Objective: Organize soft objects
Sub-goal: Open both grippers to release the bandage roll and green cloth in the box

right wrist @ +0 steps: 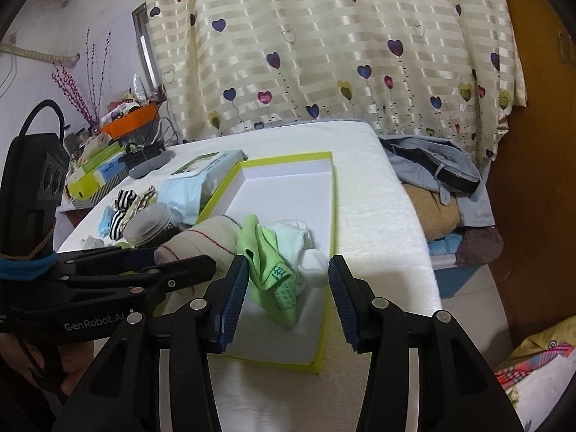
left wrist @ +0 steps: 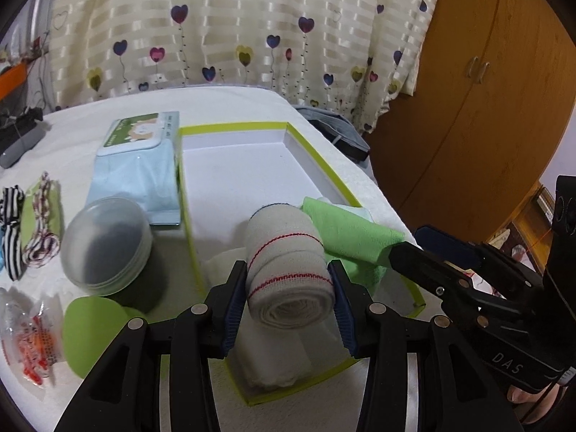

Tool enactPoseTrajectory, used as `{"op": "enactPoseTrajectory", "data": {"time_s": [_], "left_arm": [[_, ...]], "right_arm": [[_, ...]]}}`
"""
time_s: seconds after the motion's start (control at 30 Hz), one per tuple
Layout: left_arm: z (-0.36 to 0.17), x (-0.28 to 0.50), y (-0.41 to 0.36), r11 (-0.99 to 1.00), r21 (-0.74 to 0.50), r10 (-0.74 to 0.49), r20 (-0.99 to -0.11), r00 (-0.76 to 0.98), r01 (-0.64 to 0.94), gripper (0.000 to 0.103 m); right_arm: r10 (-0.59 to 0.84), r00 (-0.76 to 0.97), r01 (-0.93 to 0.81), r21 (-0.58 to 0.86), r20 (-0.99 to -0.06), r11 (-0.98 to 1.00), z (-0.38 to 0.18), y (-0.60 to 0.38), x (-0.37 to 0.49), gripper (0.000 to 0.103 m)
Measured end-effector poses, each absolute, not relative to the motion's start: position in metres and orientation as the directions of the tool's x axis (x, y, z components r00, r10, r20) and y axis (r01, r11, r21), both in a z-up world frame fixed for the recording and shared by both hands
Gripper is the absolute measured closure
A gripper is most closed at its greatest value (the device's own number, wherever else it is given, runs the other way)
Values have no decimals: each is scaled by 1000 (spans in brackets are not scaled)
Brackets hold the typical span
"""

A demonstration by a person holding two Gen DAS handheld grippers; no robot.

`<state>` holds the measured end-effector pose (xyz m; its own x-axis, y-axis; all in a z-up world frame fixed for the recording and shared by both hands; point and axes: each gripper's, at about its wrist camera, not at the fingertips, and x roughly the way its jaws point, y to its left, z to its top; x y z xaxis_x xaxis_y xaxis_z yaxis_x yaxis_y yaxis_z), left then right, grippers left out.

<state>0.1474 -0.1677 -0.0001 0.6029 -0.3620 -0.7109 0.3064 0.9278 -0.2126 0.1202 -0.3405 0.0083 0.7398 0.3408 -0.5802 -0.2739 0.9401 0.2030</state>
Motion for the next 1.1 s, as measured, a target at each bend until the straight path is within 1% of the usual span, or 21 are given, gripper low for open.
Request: {"op": "enactPoseTrajectory", "data": {"time_s": [0.07,0.23,0.37,0.67,1.1], "left_arm": [[0,146,-168,923,-227,-376,-709,597,312,59],[6,139,-168,902,-253,-422,-682,598,349,53],[11,132,-167,895,-257,-437,-662,609,363,53],[19,115,-154,909,-239,-410,-652,637,341,53],[40,71,-114,925,-222,-380,-591,711,309,53]], "right_arm": [[336,742,-267,205,-579,942,9,-343,120,56],[327,749,-258,202,-576,945,10,-344,117,56],[319,752,-251,197,-576,948,11,-344,112,56],[314,755,-259,179,-576,949,18,-334,99,56],[337,753,-319,134,-565,938,35,-294,66,56]]}}
